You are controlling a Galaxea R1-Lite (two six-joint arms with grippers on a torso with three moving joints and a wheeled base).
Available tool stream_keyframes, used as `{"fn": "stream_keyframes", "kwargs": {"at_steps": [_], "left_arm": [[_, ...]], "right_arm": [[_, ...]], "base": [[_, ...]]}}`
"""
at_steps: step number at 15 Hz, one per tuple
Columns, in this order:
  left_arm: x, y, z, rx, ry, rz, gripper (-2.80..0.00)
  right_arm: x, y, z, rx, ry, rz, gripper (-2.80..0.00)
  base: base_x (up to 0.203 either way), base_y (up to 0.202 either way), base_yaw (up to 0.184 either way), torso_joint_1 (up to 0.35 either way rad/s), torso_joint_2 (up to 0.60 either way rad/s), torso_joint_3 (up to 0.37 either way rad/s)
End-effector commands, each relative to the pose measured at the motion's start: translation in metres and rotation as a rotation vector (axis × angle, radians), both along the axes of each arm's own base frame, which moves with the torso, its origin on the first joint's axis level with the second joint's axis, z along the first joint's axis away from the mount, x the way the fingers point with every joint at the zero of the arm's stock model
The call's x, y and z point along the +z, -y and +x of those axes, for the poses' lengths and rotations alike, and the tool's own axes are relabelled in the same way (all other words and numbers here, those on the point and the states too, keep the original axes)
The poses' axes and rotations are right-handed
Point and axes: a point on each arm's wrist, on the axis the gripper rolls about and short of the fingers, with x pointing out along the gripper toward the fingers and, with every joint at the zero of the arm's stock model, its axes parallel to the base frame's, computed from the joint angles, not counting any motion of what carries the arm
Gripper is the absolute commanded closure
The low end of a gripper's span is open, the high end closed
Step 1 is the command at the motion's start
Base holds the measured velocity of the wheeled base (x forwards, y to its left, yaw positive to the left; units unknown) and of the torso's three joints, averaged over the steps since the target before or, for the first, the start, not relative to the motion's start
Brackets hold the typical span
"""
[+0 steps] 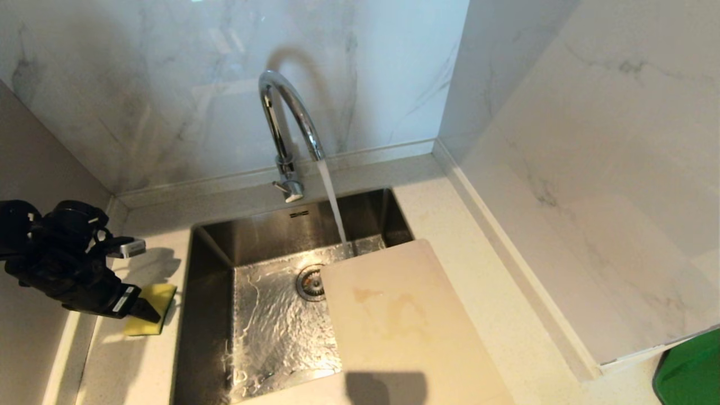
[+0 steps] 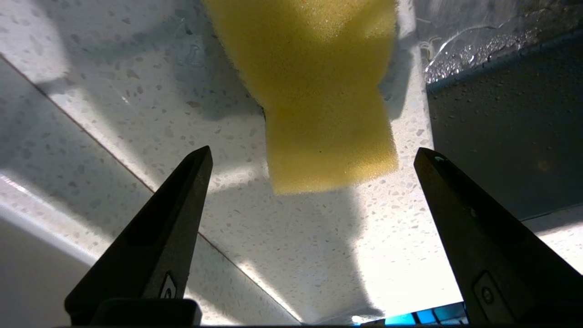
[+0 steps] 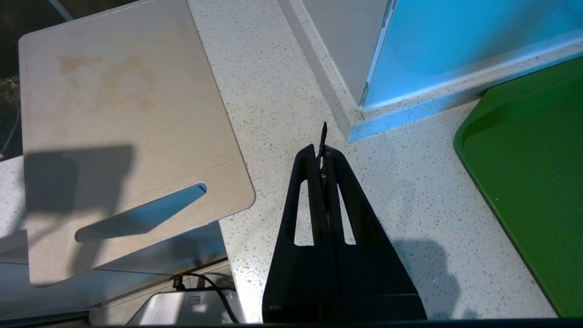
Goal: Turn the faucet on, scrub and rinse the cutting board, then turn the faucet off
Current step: Pick up the cleaning cloth
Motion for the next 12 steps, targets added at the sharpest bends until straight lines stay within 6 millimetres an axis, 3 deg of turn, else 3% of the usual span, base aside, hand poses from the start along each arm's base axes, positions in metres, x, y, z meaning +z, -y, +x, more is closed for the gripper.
{"fn": "stream_keyframes", "kwargs": {"at_steps": [1,9,10,12], "left_arm": [[-0.007,-0.001,0.003,-0.001,-0.021,-0.004,-2.8],[-0.015,0.0,0.004,-0.005,-0.044,-0.009,-2.8],[-0.016,0.0,0.004,-0.005,-0.048,-0.01,0.0],[-0.019,0.0,0.003,-0.011,-0.046,-0.007,0.0]], "right_arm": [[0.0,0.0,0.0,0.0,-0.001,0.001,0.0],[0.0,0.0,0.0,0.0,0.0,0.0,0.0],[0.0,0.0,0.0,0.0,-0.001,0.001,0.0],[0.0,0.0,0.0,0.0,-0.001,0.001,0.0]], "base": [[0.0,0.0,0.0,0.0,0.0,0.0],[0.0,0.0,0.0,0.0,0.0,0.0],[0.0,0.0,0.0,0.0,0.0,0.0],[0.0,0.0,0.0,0.0,0.0,0.0]]}}
